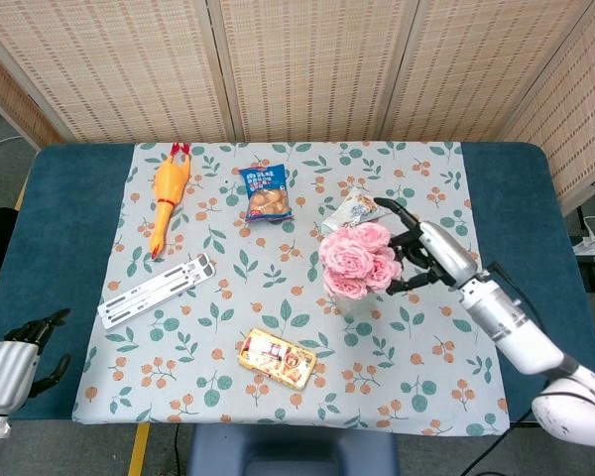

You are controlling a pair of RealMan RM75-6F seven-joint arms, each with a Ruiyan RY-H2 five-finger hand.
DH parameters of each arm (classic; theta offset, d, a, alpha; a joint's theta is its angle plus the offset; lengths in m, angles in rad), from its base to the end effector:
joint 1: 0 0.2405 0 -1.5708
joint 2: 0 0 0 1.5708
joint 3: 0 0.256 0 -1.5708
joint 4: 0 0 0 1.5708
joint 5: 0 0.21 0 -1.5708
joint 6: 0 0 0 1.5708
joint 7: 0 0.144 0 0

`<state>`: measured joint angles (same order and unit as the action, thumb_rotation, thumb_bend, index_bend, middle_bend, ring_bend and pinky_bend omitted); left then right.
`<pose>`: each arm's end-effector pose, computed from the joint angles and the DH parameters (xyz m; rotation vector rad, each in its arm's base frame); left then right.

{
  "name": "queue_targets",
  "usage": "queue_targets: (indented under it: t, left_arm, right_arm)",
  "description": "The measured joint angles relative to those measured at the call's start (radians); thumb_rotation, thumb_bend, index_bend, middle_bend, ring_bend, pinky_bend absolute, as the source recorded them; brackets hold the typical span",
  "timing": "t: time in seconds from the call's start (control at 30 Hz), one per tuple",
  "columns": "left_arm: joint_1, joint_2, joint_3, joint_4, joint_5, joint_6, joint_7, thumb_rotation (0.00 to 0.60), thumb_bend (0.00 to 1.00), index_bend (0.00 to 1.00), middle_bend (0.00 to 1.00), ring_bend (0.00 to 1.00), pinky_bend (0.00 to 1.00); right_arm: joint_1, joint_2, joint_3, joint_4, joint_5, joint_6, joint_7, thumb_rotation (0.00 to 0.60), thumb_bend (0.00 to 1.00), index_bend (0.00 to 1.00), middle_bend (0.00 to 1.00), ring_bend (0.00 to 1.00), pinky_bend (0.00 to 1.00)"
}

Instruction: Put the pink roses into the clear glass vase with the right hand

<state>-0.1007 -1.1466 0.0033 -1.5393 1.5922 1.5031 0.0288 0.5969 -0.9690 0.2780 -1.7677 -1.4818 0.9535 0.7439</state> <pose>-0.3114 0.1751 0.1468 -1.5123 -0.8227 -0.8861 -0.1499 -0.3340 0.1555 1.6428 -1.4907 1.4964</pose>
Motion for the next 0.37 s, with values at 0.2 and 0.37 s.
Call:
queue_targets:
  t: [0.2,0.37]
  left_arm:
    - [0.002,0.001,-0.002,0.003,-0.006,0.001,-0.007,0.6,0.37,0.17,0.31,0.33,0.48]
    - [0.002,0.0,-0.002,0.002,0.0,0.006,-0.004,0.6,0.37,0.17,0.31,0.33,0.48]
  right_arm:
    - [-0.181,-0.009,-0.068,0.01,-0.112,0.332,-0.276,0.6,0.01,0.06,0.43,0.38,0.77]
    - [-0.343,-0.134,-0.109,0.148,-0.139,0.608,-0.6,0.6,0.01,0.07,0.27,0.17,0.61]
